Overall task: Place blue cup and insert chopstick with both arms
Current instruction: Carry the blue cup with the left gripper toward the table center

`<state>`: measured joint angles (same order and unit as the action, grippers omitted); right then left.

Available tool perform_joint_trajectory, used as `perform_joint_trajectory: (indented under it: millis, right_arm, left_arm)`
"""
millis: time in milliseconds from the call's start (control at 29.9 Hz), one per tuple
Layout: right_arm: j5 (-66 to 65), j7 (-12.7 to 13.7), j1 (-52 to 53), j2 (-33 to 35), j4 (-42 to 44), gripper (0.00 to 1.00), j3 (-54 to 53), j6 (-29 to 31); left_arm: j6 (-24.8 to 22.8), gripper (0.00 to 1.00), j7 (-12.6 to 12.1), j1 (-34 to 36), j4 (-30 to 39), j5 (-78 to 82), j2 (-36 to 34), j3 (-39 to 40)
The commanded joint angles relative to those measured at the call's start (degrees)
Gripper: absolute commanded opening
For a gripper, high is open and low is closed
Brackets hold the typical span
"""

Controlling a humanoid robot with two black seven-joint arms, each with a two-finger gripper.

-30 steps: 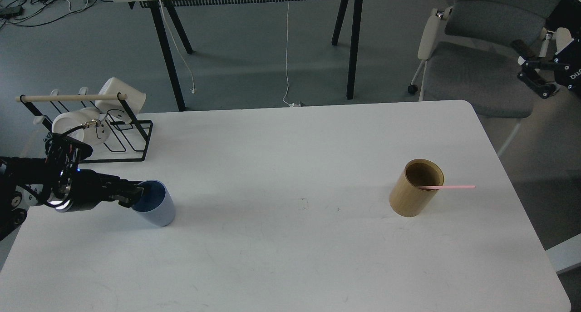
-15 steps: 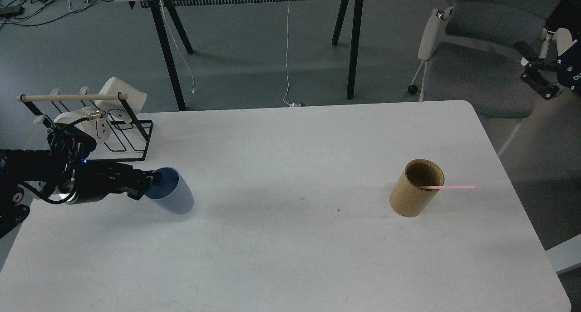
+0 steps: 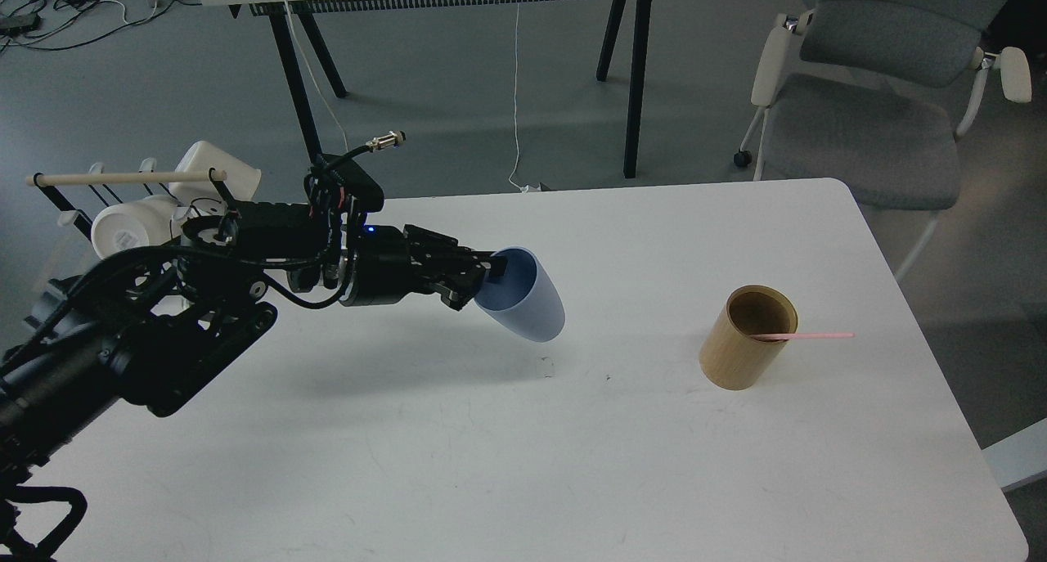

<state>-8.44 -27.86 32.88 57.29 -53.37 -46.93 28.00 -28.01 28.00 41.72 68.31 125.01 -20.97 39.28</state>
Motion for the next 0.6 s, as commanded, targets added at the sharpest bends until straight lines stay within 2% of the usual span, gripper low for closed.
perform_joint_trajectory:
  millis: [0,368,569]
  right_arm:
    - [0.0,0.0,-0.71,0.11,0.37,0.99,0.0,0.0]
    - [0.0,-0.09,-1.15,0.1,0.37,0.99,-0.09,0.0]
    - [0.0,-0.09,-1.24,0.19,0.99,0.99,0.0,0.0]
  left_arm:
    - [0.01,0.0,0.0,1.6,-1.86,-0.01,3.65,-1.48]
    - [0.01,0.0,0.0,3.8,-11.96,-0.01,12.35,-5.53]
    - [0.01,0.0,0.0,4.16,-15.83,-0.01,13.41,-5.97]
